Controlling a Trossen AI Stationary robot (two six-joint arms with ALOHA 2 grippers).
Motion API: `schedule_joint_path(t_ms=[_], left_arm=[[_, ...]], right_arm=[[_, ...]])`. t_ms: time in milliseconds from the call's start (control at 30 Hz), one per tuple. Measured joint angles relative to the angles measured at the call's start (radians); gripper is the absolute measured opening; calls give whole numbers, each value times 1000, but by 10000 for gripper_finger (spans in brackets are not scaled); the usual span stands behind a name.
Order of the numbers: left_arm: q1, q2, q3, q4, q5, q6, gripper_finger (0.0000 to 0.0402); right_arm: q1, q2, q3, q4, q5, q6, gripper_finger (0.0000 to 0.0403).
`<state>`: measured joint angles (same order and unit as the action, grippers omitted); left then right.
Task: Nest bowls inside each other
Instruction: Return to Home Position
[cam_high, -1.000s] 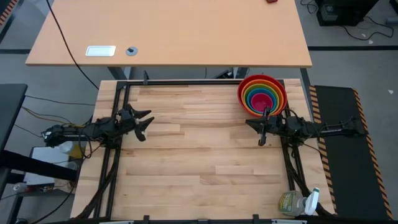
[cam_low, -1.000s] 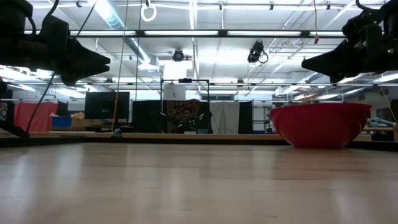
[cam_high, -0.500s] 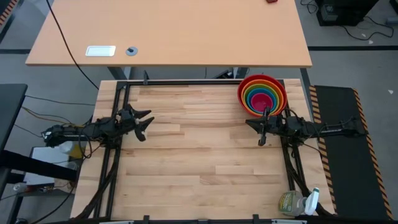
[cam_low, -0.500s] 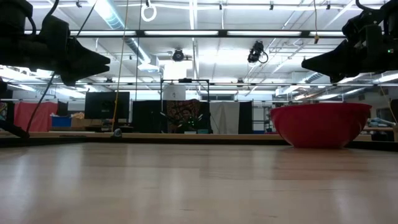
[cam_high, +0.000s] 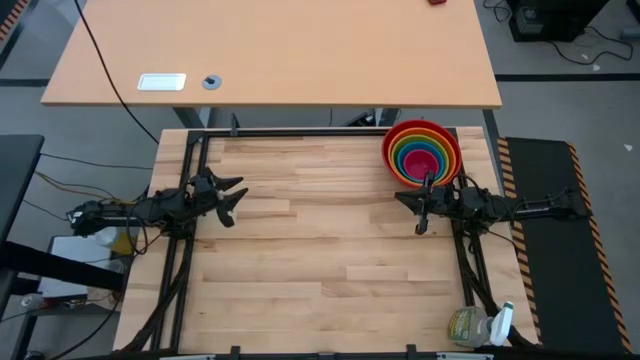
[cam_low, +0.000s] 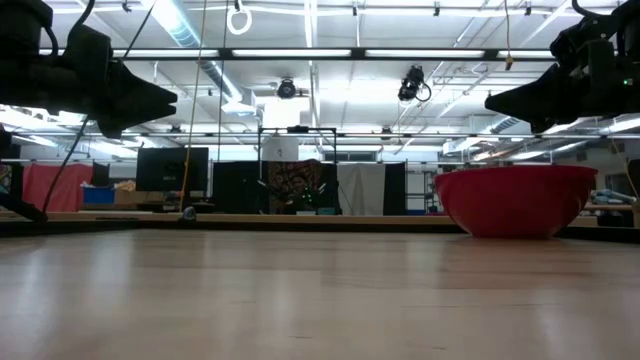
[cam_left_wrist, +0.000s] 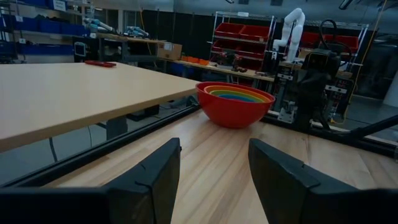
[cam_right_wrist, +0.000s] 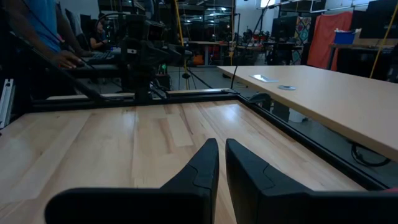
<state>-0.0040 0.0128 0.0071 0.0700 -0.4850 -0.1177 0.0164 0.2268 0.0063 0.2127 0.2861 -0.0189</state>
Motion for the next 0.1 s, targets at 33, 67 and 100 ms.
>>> schedule_joint_path(t_ms=[33,67,100], left_arm=[[0,0,0,0,0,0,192],[0,0,0,0,0,0,192],[0,0,0,0,0,0,192]], right_arm=[[0,0,0,0,0,0,39],[0,0,0,0,0,0,39],[0,0,0,0,0,0,39]])
